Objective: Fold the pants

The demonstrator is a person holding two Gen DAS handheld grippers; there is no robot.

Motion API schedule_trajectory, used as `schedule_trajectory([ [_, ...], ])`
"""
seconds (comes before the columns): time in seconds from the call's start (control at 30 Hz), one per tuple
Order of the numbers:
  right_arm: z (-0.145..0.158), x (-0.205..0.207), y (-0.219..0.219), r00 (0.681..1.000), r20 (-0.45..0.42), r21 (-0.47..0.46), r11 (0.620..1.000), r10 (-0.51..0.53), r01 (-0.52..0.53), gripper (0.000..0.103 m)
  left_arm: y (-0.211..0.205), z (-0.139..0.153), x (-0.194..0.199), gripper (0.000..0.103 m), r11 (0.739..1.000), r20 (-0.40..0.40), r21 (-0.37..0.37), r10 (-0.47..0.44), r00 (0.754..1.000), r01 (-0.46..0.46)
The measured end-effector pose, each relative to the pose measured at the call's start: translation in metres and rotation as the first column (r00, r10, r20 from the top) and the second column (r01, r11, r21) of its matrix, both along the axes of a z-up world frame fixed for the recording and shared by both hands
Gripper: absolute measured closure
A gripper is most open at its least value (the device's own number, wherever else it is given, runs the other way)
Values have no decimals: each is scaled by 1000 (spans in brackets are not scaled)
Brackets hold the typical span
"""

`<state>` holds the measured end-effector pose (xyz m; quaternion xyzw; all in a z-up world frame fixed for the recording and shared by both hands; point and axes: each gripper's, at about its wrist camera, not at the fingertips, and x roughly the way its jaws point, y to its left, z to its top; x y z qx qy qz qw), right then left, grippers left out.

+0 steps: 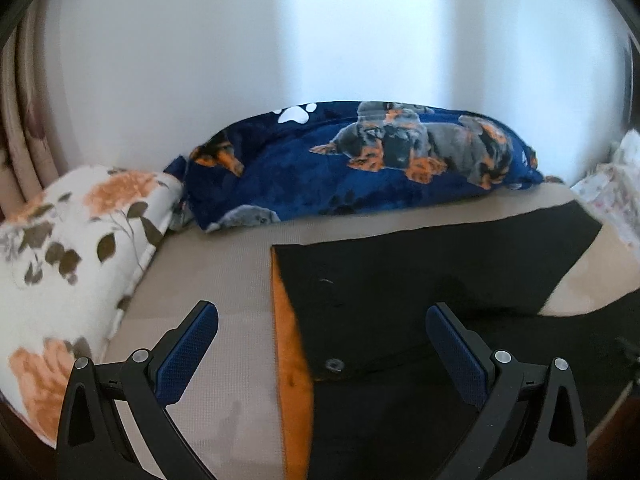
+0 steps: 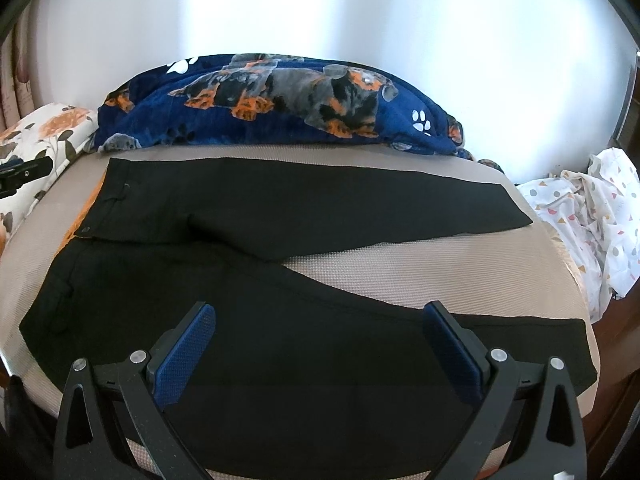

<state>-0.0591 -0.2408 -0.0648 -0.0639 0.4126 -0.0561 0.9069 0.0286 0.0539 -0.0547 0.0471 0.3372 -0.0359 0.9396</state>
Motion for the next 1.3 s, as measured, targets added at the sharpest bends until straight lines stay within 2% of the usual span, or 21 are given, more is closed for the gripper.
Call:
schedule_trajectory([
  [0.07, -2, 1, 0, 1000, -4, 2, 1000, 1, -1, 1, 5, -5, 5, 0, 1000, -8, 3, 1, 1000, -1],
  [0.23, -7, 6, 1, 999, -33, 10, 1000, 2, -2, 1, 29, -18, 20, 0, 996, -36, -88, 20, 999, -23],
  [0.37, -10, 9, 2, 999, -41, 5, 1000, 3, -3, 1, 44, -35, 38, 0, 991, -139, -115, 45, 989, -61],
  [0.47, -12, 12, 4, 999, -53, 2, 1000, 7, -7, 1, 49, -40, 43, 0, 992, -116, -58, 108, 987, -115],
  [0.6, -17, 15, 5, 998, -69, 0, 1000, 7, -7, 1, 51, -42, 52, 0, 991, -84, 21, 130, 988, -129],
  [0.73, -20, 16, 6, 997, -76, -3, 1000, 7, -7, 1, 52, -43, 62, 0, 993, -72, 49, 114, 991, -111],
  [0.93, -23, 20, 8, 996, -89, -3, 1000, 9, -9, 1, 52, -47, 80, 0, 995, -79, 46, 87, 993, -83],
  [1.03, -27, 21, 6, 995, -102, 4, 1000, 8, -8, 1, 54, -53, 89, 0, 999, -102, -2, 33, 994, -33],
  [1.17, -32, 25, 6, 993, -118, 1, 1000, 8, -8, 1, 56, -60, 101, 1, 1000, -109, -12, 9, 994, -10],
  [1.3, -37, 27, 7, 991, -131, 0, 1000, 10, -10, 1, 67, -69, 119, 1, 996, -144, -80, -40, 989, 28],
])
